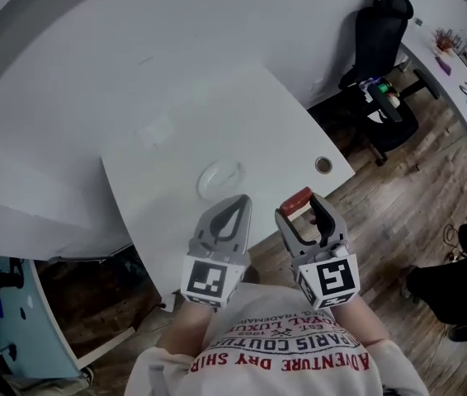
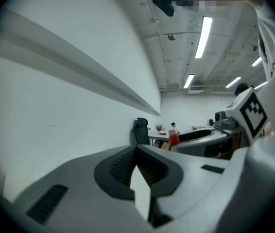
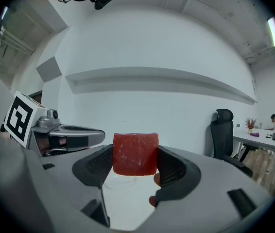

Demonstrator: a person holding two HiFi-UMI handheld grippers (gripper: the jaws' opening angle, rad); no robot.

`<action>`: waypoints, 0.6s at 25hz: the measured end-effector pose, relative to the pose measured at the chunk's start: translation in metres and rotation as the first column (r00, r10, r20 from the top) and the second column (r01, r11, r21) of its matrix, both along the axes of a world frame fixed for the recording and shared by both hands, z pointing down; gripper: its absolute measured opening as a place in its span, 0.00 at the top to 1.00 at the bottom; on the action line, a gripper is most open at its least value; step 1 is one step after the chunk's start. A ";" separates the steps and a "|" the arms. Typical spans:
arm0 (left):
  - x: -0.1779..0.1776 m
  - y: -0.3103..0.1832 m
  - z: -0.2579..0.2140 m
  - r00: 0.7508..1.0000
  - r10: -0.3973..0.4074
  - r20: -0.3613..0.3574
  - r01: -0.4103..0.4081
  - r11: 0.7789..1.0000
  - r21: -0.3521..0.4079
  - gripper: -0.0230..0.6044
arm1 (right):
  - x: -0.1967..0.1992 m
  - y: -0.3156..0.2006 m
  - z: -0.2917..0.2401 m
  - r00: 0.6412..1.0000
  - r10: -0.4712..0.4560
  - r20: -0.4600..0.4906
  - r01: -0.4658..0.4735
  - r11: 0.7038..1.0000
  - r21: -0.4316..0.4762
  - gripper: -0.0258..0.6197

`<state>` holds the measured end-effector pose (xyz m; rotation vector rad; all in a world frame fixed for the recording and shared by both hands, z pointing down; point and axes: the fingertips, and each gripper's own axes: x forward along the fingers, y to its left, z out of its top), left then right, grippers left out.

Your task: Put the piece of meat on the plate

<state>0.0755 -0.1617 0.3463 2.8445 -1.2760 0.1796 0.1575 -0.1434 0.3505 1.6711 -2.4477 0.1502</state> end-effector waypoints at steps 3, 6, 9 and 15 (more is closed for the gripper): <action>-0.015 -0.037 0.002 1.000 -0.003 -0.002 0.003 1.000 -0.010 0.95 | -0.014 -0.036 -0.003 1.000 0.000 -0.018 0.000 1.000 -0.010 0.52; -0.025 -0.062 0.001 1.000 -0.009 -0.014 0.008 1.000 -0.025 0.95 | -0.022 -0.064 -0.003 1.000 0.002 -0.024 -0.003 1.000 -0.022 0.52; -0.040 -0.082 0.005 0.999 -0.035 -0.012 0.035 0.999 -0.023 0.95 | -0.031 -0.084 0.002 1.000 -0.004 -0.019 0.003 0.999 -0.044 0.52; -0.072 -0.102 0.029 0.988 -0.153 -0.003 0.152 0.984 -0.090 0.95 | -0.056 -0.114 0.023 0.995 -0.100 -0.024 0.097 0.989 -0.115 0.52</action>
